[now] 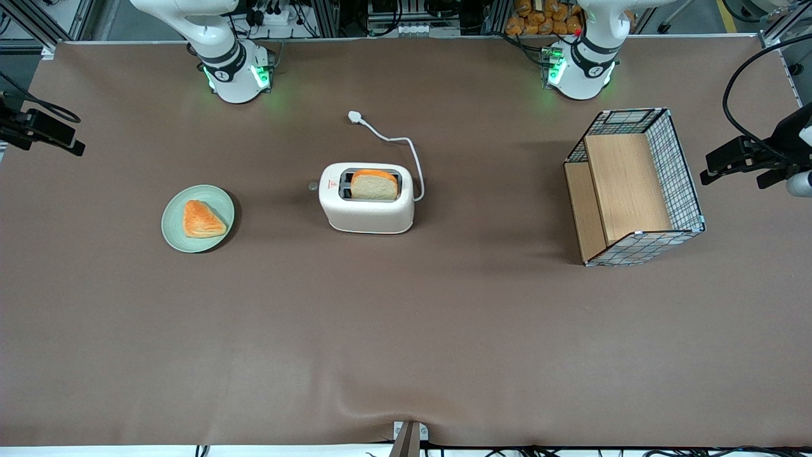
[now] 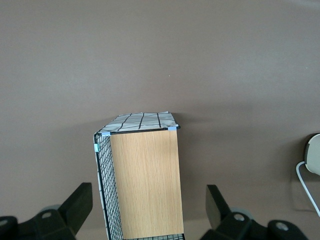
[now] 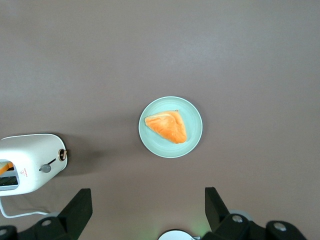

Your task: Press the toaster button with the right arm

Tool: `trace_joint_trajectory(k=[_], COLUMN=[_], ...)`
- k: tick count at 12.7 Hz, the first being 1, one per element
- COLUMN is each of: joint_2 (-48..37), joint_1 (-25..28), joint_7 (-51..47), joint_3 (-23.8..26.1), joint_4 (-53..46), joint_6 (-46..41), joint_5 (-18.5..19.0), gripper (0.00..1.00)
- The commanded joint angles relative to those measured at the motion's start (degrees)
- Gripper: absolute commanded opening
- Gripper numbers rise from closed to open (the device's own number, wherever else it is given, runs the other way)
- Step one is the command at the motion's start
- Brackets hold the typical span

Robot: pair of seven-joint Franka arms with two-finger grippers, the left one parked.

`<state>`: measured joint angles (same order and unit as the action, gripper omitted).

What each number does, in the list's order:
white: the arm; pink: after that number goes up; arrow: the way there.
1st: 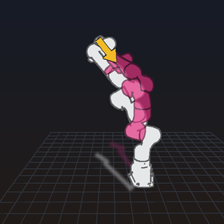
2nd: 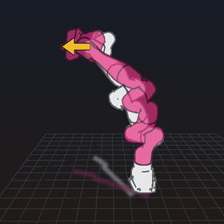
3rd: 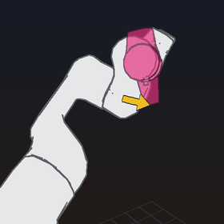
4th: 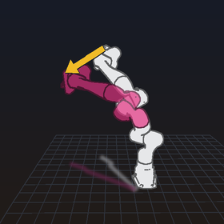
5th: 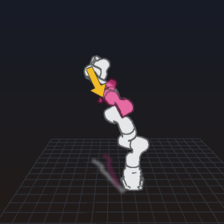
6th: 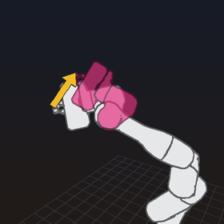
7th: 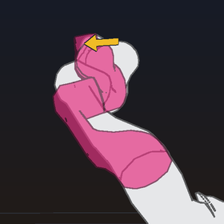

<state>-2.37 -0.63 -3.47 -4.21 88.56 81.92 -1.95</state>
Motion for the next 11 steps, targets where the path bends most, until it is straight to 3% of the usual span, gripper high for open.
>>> trace_joint_trajectory(k=[1, 11], joint_2=[0.87, 0.87], joint_1=[-1.13, -0.78], joint_7=[0.74, 1.18], joint_3=[1.75, 1.75], joint_4=[-1.89, -1.90], joint_6=[-0.62, -0.89], joint_5=[1.69, 1.86], gripper=[1.00, 1.00])
